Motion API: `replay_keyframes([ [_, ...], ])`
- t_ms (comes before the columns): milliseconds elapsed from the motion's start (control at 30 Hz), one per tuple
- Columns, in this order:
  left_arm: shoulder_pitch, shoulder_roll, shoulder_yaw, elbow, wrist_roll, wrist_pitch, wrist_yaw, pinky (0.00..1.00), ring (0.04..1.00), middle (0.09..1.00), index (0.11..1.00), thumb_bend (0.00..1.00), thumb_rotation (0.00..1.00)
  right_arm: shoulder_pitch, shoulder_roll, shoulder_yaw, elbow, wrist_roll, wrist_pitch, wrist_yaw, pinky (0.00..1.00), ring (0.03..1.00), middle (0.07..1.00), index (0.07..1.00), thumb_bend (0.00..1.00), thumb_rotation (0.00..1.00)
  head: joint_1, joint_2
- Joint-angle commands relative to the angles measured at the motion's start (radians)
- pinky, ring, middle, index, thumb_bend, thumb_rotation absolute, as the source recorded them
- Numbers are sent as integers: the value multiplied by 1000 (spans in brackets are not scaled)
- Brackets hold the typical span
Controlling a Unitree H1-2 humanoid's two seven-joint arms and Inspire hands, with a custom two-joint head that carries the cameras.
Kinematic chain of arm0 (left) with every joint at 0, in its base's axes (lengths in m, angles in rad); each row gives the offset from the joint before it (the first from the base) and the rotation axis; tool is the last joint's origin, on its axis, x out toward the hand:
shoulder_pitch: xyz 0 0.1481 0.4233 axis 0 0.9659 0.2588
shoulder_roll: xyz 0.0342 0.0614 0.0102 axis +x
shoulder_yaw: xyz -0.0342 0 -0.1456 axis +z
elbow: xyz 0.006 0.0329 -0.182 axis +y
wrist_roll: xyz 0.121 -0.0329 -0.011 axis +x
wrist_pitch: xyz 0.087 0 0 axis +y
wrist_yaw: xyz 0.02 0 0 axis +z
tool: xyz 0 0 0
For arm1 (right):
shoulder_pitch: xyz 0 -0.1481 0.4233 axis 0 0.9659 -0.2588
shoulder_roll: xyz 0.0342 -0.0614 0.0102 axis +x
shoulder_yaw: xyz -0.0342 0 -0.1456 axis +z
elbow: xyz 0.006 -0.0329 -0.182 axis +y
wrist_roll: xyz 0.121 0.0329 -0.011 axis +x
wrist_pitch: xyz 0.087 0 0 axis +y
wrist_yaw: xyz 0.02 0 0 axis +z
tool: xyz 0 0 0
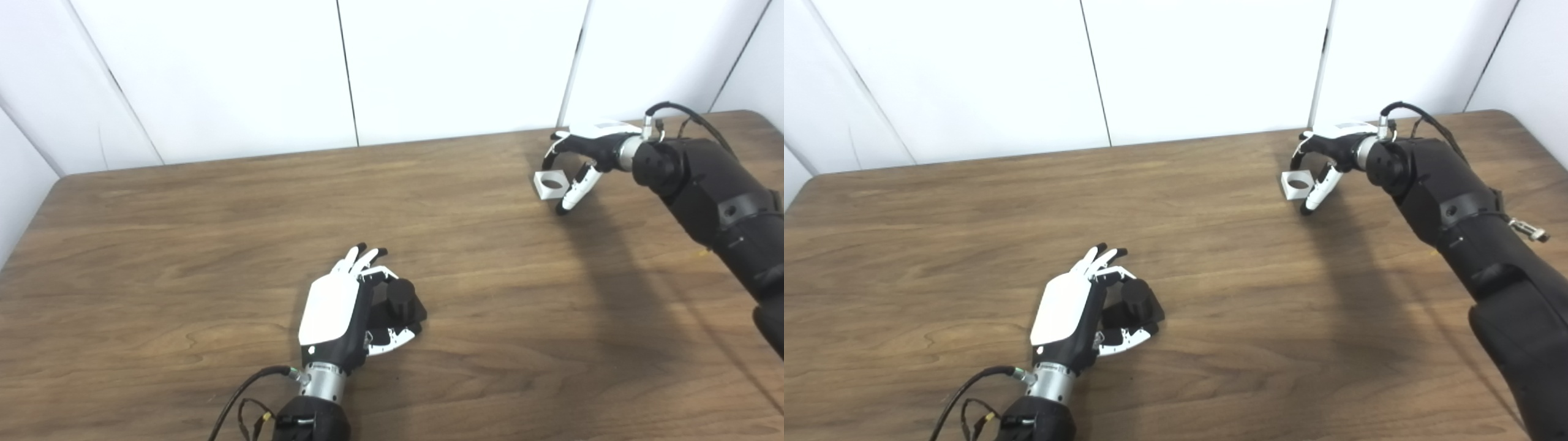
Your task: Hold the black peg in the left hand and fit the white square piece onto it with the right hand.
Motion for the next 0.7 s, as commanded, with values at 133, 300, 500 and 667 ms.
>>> replay_keyframes([
  [133,3,5,-4,42,28,27,-14,930,964,883,492,523,73,-67,-9,8,10,-16,-36,-30,1000,1000,1000,773,863,301,-1,0],
  [300,0,4,-3,46,24,24,-11,933,966,883,492,523,73,-70,-5,7,36,-14,-64,-53,1000,1000,999,753,865,290,1,0],
  [500,0,-1,-2,45,22,26,-10,936,969,884,492,523,73,-74,-4,13,52,-21,-83,-69,1000,1000,986,701,849,278,2,-1],
  [667,-1,-2,-2,49,23,25,-8,933,967,883,492,523,73,-75,-2,6,63,-13,-91,-81,1000,1000,974,648,847,244,3,-2],
])
